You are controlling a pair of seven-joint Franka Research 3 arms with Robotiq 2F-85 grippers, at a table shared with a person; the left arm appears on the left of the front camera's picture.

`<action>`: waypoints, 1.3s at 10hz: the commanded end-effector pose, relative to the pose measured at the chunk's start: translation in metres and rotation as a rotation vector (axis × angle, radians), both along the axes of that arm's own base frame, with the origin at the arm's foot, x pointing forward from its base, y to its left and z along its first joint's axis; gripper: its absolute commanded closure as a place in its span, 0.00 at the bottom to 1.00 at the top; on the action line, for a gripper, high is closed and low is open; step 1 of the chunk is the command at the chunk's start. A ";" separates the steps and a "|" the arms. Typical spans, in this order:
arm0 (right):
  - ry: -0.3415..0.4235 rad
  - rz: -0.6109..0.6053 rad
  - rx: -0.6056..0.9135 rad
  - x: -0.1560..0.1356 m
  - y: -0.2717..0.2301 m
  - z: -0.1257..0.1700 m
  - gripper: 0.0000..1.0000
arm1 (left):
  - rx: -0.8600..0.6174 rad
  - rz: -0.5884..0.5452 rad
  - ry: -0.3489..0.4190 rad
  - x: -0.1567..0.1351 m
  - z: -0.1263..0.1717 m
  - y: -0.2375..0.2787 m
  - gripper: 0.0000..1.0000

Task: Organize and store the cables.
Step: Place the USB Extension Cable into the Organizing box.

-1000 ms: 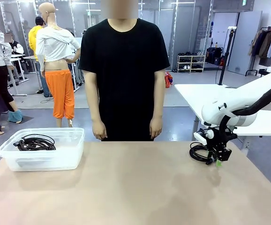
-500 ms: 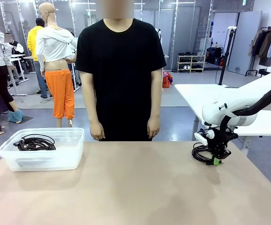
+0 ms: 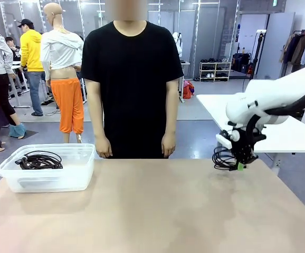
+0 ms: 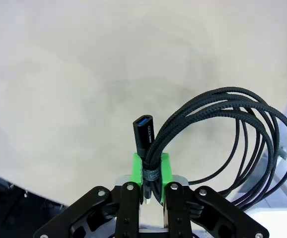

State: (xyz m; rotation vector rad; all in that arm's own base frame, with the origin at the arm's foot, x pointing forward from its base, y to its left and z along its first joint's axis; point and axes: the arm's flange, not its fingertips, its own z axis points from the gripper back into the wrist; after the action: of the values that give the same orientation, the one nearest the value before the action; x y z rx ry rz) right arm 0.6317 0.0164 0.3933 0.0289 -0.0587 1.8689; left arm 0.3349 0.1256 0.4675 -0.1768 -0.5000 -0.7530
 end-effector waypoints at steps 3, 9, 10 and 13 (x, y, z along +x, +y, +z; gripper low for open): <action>0.002 -0.003 -0.055 -0.035 0.035 0.061 1.00 | -0.001 0.021 -0.006 0.001 0.002 -0.003 0.00; 0.011 -0.050 -0.072 -0.066 0.213 0.071 1.00 | -0.001 0.021 -0.006 0.001 0.002 -0.003 0.00; 0.018 -0.047 -0.055 -0.067 0.241 0.067 1.00 | -0.001 0.021 -0.006 0.001 0.002 -0.003 0.00; 0.002 -0.056 -0.049 -0.069 0.294 0.044 1.00 | -0.001 0.021 -0.006 0.001 0.002 -0.003 0.00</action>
State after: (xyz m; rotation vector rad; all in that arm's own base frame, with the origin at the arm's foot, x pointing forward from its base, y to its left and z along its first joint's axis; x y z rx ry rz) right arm 0.5511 0.3091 0.4391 0.0255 -0.0108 1.8468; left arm 0.3350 0.1253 0.4677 -0.1764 -0.5000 -0.7537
